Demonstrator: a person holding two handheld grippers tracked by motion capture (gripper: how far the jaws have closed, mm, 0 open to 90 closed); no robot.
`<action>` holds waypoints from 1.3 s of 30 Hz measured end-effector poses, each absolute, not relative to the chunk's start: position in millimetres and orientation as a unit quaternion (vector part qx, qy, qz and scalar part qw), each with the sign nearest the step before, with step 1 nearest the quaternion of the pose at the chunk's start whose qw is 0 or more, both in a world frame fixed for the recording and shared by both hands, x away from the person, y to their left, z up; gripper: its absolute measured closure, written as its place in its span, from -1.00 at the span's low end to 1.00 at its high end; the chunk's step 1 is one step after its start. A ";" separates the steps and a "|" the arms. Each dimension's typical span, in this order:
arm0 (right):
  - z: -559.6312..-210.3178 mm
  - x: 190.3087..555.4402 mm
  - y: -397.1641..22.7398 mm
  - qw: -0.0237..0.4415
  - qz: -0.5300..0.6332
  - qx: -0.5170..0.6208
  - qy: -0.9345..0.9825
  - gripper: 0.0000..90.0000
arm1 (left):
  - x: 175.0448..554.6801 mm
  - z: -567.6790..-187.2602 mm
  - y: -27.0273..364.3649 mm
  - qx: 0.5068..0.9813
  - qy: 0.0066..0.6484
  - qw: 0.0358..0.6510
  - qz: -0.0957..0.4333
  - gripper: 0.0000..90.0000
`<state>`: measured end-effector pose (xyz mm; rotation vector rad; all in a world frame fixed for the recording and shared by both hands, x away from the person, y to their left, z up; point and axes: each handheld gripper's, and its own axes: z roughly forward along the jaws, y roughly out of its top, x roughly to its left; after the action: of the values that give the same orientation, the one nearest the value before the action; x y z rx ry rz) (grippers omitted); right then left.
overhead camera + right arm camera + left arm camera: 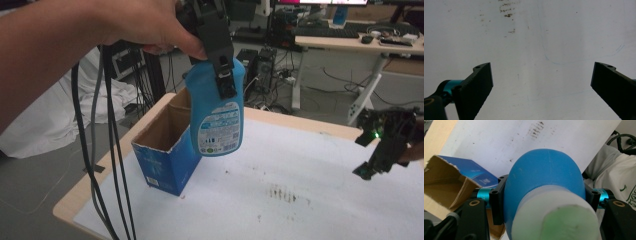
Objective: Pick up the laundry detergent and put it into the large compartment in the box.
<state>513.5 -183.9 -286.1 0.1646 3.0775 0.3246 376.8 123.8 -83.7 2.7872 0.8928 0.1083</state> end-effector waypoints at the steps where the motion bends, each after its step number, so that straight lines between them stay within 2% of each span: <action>1: -286.0 513.8 -183.7 0.021 0.104 0.050 0.993 -0.93 | 376.5 -81.0 128.1 0.946 0.303 0.107 0.036 -0.16; 8: -286.6 513.3 -182.4 0.020 0.105 0.055 0.993 -0.93 | 372.2 -69.5 157.8 0.951 0.287 0.109 0.036 -0.16; 21: -285.2 516.2 -184.4 0.020 0.109 0.071 0.991 -0.93 | 378.5 -67.5 206.2 0.945 0.303 0.102 0.063 -0.16; 39: -286.5 519.0 -187.4 0.020 0.106 0.077 0.991 -0.93 | 399.8 -105.6 236.4 0.948 0.301 0.075 0.076 -0.16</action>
<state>519.0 -187.4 -286.5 0.2383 3.0757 0.3299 399.8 236.4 -105.6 2.8427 0.9041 0.2275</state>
